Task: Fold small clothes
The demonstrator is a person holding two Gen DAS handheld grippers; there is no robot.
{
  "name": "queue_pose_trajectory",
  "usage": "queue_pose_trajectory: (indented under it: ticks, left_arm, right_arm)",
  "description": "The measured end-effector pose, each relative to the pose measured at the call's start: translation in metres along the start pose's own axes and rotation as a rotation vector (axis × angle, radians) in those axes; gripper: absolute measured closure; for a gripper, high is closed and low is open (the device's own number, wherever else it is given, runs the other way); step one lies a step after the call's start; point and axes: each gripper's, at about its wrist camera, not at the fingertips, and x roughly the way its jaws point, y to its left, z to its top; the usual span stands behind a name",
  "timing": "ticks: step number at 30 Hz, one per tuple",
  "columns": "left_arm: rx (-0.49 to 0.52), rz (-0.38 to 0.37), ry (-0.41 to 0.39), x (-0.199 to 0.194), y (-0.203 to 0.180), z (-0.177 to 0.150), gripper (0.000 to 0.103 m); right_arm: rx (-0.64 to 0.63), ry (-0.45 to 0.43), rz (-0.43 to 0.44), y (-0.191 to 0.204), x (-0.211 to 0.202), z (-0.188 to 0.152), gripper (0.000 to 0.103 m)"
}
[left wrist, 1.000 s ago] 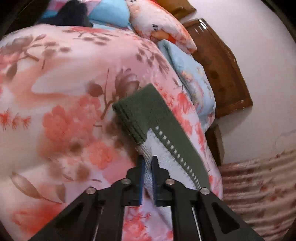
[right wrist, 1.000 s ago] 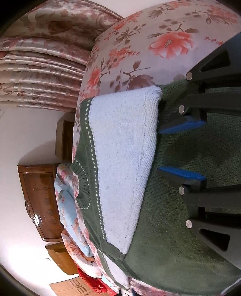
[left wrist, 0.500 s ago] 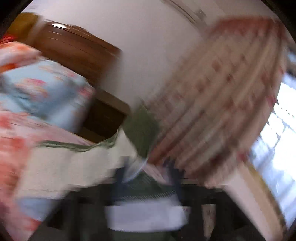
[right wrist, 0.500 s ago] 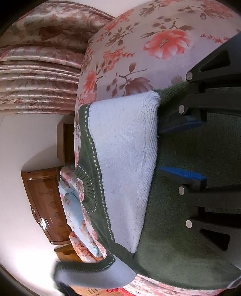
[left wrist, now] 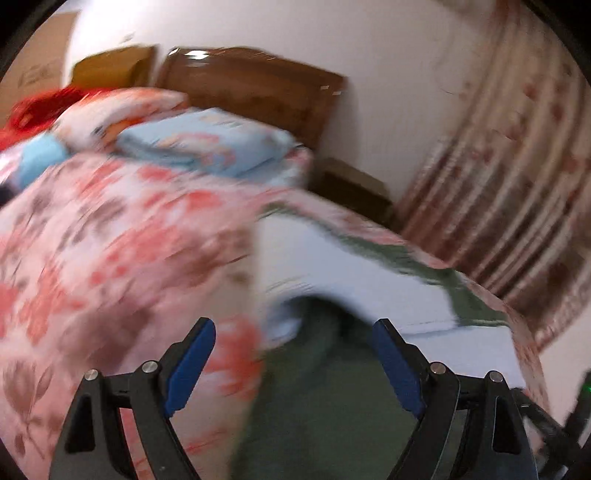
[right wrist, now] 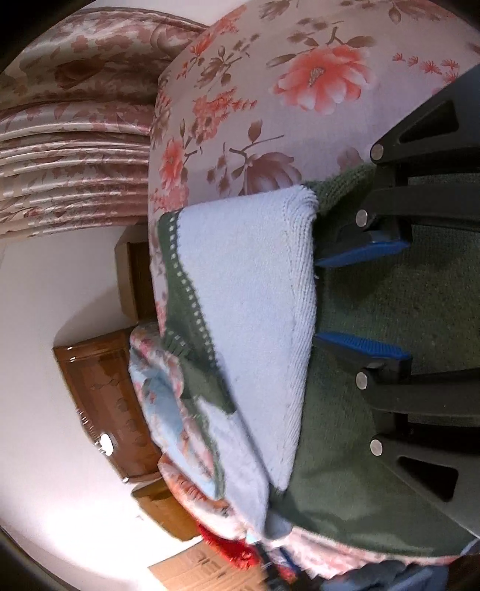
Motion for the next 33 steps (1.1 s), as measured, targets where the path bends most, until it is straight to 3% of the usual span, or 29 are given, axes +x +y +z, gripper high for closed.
queue_pose_trajectory:
  ticks: [4, 7, 12, 18, 24, 25, 26, 29, 31, 33]
  left_arm:
    - [-0.035, 0.022, 0.056, 0.013, 0.009, -0.011, 0.000]
    - [-0.065, 0.073, 0.072, 0.020, 0.014, -0.011, 0.000]
    - [-0.073, 0.103, 0.080, 0.020, 0.017, -0.012, 0.000]
    - [-0.059, 0.118, 0.084, 0.021, 0.016, -0.010, 0.000]
    - [-0.040, 0.135, 0.093, 0.023, 0.012, -0.010, 0.000]
    - [-0.039, 0.136, 0.093, 0.023, 0.012, -0.010, 0.000]
    - [-0.039, 0.139, 0.093, 0.023, 0.012, -0.010, 0.000]
    - [-0.032, 0.143, 0.098, 0.023, 0.010, -0.011, 0.000]
    - [-0.024, 0.145, 0.102, 0.024, 0.009, -0.011, 0.000]
    - [-0.014, 0.138, 0.104, 0.024, 0.007, -0.011, 0.000]
  right_arm:
    - [0.036, -0.114, 0.082, -0.007, -0.022, -0.002, 0.066]
    - [0.068, -0.139, 0.105, -0.009, -0.030, -0.002, 0.066]
    - [0.079, -0.060, 0.177, 0.011, -0.009, 0.022, 0.066]
    - [0.141, 0.145, 0.221, 0.040, 0.078, 0.066, 0.066]
    - [0.212, 0.148, 0.271, 0.056, 0.123, 0.096, 0.067]
    - [0.205, 0.145, 0.269, 0.058, 0.125, 0.098, 0.072]
    - [0.199, 0.138, 0.266, 0.058, 0.124, 0.098, 0.094]
    - [0.209, 0.018, 0.324, 0.049, 0.094, 0.095, 0.093]
    - [0.207, -0.072, 0.285, 0.037, 0.061, 0.094, 0.093]
    - [0.243, -0.106, 0.238, 0.019, 0.044, 0.089, 0.093]
